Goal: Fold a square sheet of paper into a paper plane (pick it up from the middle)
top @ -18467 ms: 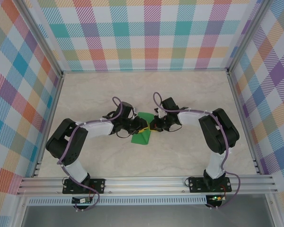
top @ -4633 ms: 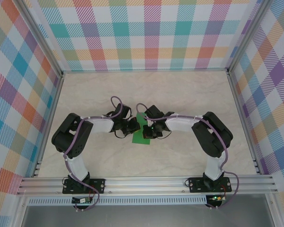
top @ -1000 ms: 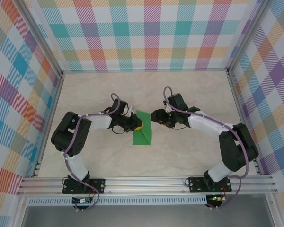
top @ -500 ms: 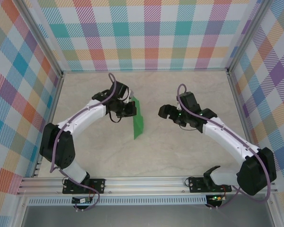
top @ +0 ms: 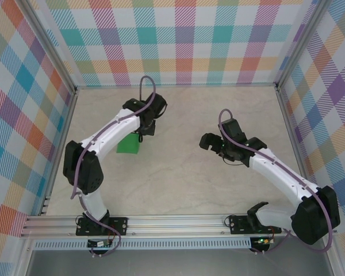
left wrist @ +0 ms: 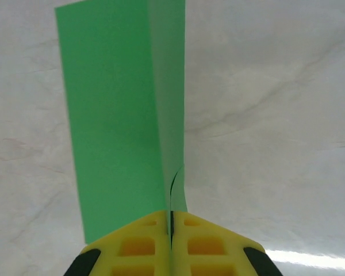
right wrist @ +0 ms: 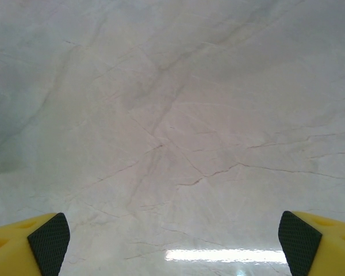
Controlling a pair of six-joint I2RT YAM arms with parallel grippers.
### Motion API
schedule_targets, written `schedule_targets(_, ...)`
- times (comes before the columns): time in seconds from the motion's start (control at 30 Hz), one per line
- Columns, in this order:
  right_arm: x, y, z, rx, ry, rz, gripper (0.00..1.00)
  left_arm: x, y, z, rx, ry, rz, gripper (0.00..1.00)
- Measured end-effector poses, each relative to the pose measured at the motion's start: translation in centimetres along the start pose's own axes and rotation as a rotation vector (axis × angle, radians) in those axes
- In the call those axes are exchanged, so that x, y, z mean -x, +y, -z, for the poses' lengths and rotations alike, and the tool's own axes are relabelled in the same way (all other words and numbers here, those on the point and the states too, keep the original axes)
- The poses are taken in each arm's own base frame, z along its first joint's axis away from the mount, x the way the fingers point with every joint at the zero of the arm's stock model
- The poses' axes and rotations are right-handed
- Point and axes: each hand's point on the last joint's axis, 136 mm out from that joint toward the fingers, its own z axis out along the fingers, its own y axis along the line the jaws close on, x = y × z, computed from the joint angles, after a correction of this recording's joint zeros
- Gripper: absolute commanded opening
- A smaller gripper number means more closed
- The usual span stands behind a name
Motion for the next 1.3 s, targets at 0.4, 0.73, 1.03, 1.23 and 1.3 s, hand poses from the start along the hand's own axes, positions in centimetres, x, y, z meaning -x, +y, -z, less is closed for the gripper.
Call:
schedule_targets(0.4,0.0,-1.6,0.7,-0.061,-0.027,0.0,0.96,-2.0,-5.2,-5.8,0.265,0.045,-0.174,0.03)
schedule_targets(0.73,-0.5,-3.2,0.4,-0.1,-0.032,-0.009,0.97,-4.4,-10.9,-6.0,0.209,0.054,-0.233,0.12)
schedule_targets(1.03,-0.5,-3.3,0.4,-0.1,-0.032,-0.011,0.97,-6.4,-14.5,-6.0,0.025,0.149,-0.198,0.32)
schedule_targets(1.23,-0.8,-3.8,0.7,-0.104,-0.033,-0.018,0.97,-7.4,-17.8,-5.7,-0.157,0.214,-0.182,0.46)
schedule_targets(1.3,-0.8,-3.8,0.7,-0.103,-0.033,-0.018,0.97,-7.5,-18.8,-5.5,-0.223,0.236,-0.171,0.5)
